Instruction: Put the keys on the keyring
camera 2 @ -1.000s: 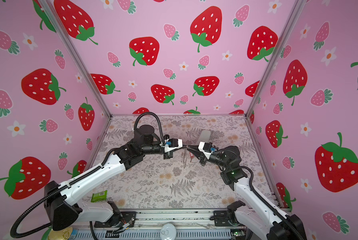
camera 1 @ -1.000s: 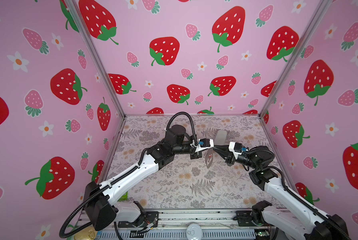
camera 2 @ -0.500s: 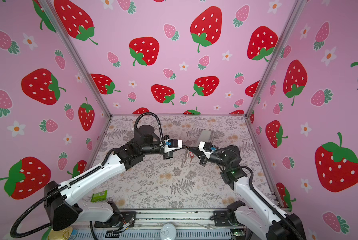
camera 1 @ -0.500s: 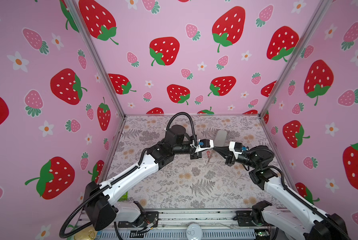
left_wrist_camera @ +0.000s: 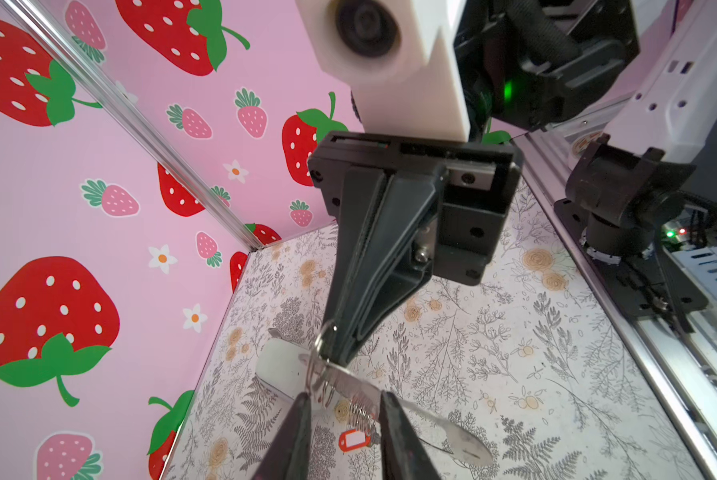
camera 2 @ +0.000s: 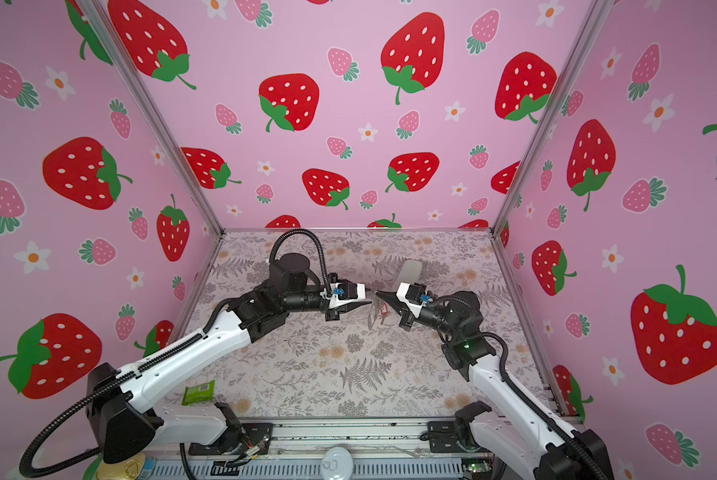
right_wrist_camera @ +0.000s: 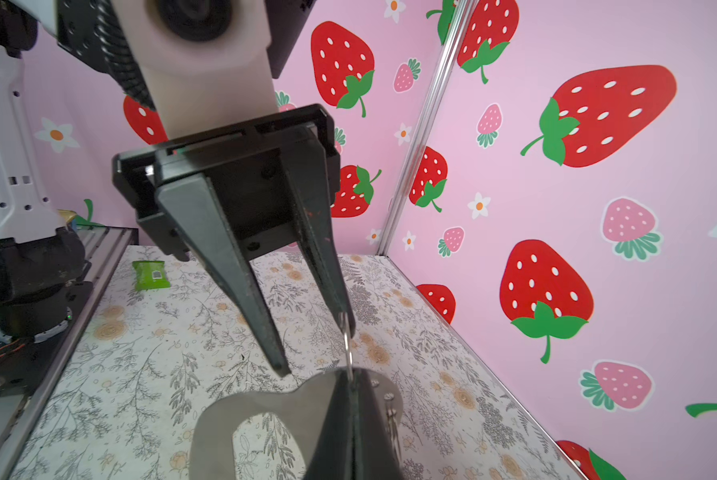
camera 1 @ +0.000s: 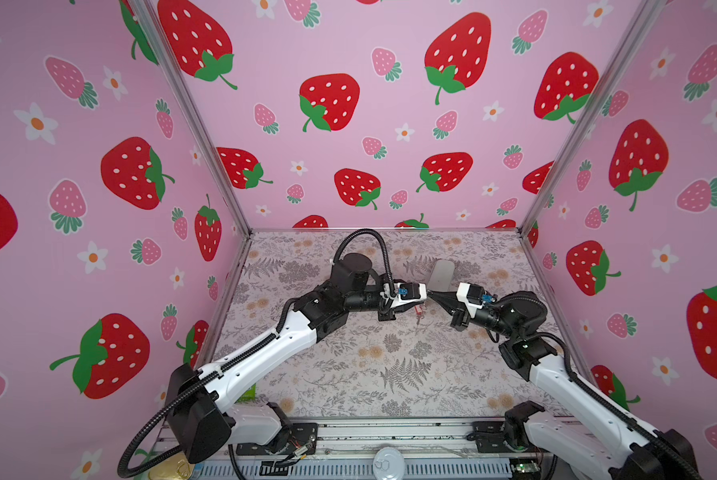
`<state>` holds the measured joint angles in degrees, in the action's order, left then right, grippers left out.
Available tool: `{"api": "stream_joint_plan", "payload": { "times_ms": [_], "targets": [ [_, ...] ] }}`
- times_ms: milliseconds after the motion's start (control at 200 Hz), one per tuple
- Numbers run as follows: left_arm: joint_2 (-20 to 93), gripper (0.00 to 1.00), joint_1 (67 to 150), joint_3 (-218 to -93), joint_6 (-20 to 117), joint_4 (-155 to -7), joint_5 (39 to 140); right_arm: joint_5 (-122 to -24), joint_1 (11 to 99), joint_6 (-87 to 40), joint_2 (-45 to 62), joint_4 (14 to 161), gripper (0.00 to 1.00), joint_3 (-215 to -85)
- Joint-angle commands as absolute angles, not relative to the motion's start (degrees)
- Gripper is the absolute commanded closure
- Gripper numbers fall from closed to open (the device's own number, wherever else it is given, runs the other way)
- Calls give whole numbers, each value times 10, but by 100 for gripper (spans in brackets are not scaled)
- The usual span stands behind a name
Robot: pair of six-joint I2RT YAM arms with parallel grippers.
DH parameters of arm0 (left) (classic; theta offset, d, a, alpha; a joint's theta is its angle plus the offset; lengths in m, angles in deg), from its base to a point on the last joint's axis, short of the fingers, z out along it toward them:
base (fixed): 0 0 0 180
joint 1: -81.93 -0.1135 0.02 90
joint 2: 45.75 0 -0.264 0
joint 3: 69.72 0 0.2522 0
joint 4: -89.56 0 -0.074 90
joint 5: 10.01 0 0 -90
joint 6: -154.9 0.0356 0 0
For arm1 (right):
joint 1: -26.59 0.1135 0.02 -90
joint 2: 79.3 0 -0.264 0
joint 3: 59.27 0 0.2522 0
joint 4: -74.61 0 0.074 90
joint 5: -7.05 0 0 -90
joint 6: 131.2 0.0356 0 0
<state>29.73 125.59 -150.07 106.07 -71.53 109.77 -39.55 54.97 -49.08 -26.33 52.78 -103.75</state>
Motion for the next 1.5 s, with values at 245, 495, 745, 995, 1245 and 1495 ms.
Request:
{"api": "stream_joint_plan", "payload": {
  "times_ms": [245, 495, 745, 995, 1245, 1495],
  "targets": [
    [281, 61, 1249, -1484, 1063, -729, 1058, -504, 569, -631, -292, 510, 99, -1004],
    [301, 62, 1250, -1498, 1070, -728, 1064, -544, 588, -714, -299, 470, 100, -973],
    [310, 63, 1249, -1510, 1095, -709, 1064, -550, 601, -781, -298, 430, 100, -945],
    [318, 66, 1249, -1516, 1113, -685, 1058, -545, 604, -822, -295, 399, 100, -932],
    [321, 66, 1253, -1518, 1127, -698, 1041, -544, 607, -846, -291, 384, 100, -923],
    [325, 69, 1266, -1529, 1163, -698, 1009, -544, 609, -856, -291, 383, 100, -922]
  ]
}}
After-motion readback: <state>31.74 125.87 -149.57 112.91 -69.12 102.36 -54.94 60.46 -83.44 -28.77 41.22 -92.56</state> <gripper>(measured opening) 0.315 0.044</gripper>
